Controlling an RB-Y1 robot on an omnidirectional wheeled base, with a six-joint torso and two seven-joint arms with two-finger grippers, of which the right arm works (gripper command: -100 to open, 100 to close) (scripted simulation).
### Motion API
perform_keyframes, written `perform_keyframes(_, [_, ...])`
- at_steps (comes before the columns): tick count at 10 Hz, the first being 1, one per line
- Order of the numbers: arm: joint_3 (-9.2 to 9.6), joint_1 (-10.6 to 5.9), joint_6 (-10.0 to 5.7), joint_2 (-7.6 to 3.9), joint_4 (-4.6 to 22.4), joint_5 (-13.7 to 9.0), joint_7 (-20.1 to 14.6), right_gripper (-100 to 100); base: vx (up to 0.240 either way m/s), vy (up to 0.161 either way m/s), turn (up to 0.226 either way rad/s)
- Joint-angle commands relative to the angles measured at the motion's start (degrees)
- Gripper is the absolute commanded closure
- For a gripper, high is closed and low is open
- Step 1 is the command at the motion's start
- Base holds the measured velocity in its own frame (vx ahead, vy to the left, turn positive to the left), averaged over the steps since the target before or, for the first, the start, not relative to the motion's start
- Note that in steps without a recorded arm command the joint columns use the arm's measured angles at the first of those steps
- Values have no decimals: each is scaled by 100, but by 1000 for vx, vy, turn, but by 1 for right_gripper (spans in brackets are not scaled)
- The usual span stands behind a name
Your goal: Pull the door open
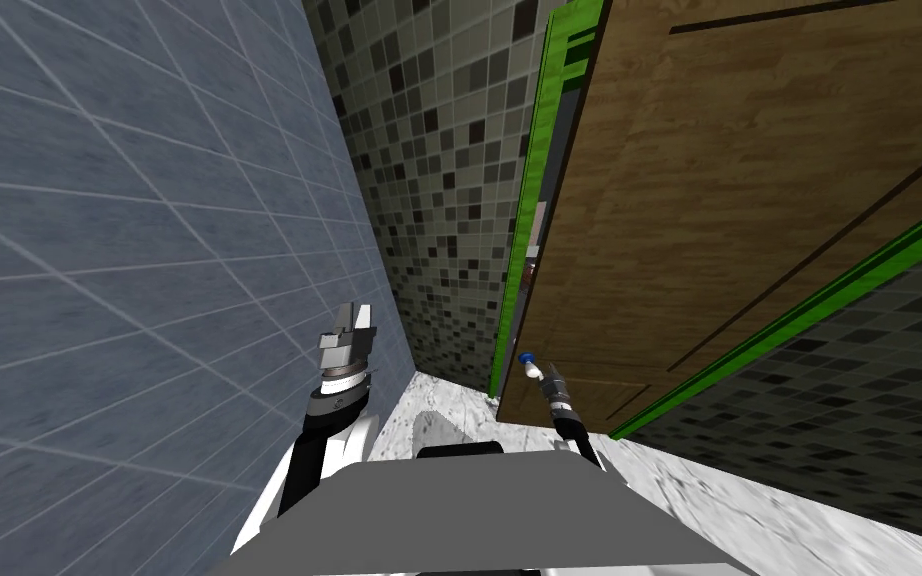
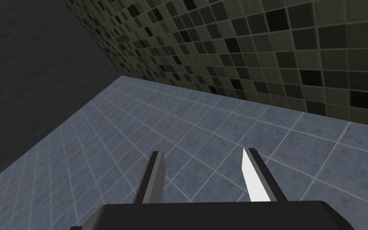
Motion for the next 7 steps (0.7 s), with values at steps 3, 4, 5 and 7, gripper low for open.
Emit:
perform_keyframes(3, [199,-63,-8,132,100,-135,-526,-100,-72,14,57])
perform_keyframes(4, [234,-68,8,145,81,-220,-676,-100,-77,27,114])
perform_keyframes(5, [234,-68,8,145,81,-220,-749,-100,-54,22,33])
perform_keyframes(7, [271,-73,25,158,62,-307,-978,-100,-46,10,29])
